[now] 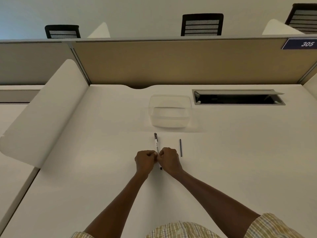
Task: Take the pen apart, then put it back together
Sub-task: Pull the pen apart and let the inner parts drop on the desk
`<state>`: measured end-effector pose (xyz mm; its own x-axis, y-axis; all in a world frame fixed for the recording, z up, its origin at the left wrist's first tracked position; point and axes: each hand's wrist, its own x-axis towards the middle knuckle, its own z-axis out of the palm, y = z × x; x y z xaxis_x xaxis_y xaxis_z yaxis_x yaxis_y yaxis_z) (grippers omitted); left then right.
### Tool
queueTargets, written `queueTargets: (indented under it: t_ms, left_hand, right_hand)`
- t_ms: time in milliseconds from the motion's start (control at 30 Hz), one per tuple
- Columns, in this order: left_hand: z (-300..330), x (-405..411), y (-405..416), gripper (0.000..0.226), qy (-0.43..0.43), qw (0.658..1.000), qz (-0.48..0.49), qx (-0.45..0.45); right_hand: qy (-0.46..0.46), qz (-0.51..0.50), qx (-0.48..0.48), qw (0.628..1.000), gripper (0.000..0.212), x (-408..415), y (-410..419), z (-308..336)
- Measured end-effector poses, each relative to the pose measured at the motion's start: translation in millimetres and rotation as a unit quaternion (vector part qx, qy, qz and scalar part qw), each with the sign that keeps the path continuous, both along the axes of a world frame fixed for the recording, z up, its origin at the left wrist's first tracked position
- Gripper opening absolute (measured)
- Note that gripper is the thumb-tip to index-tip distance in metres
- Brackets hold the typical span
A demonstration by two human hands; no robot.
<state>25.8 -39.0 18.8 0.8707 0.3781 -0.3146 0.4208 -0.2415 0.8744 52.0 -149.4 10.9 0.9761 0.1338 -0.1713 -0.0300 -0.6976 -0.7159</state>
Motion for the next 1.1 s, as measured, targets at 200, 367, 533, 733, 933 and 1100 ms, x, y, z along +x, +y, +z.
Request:
queueTargets:
  t_ms: [200,367,533,733,933,1100]
  left_hand:
    - [12.4,-7.7,2.4,0.01,-0.012,0.984,0.025,-0.177]
    - [26.7,-9.7,-1.5,0.015,-0.029,0.962,0.05,-0.267]
    - [48.2,-1.1,-3.1,0.016,-0.061,0.954,0.071,-0.285]
    - [78.3,6.0,-3.8,0.022,-0.12,0.945,0.055,-0.3]
    - [103.1,8.6,-4.1,0.016,-0.149,0.933,0.044,-0.324]
    - [121.6,8.6,-3.8,0.016,-0.166,0.928,0.004,-0.333]
  right_hand:
    - [-0.058,0.028,0.044,0.997,0.014,-3.6,-5.5,5.4]
    - [-0.098,0.065,0.049,0.992,0.015,-4.0,-8.3,14.5]
    - [-0.055,0.07,0.11,0.99,0.019,2.4,-21.2,39.8]
    - [0.107,0.077,0.222,0.966,0.036,3.3,-36.8,74.4]
    - [0.199,0.098,0.307,0.925,0.042,3.6,-46.0,103.1]
    - [0.18,0.082,0.334,0.922,0.04,6.8,-40.9,119.3]
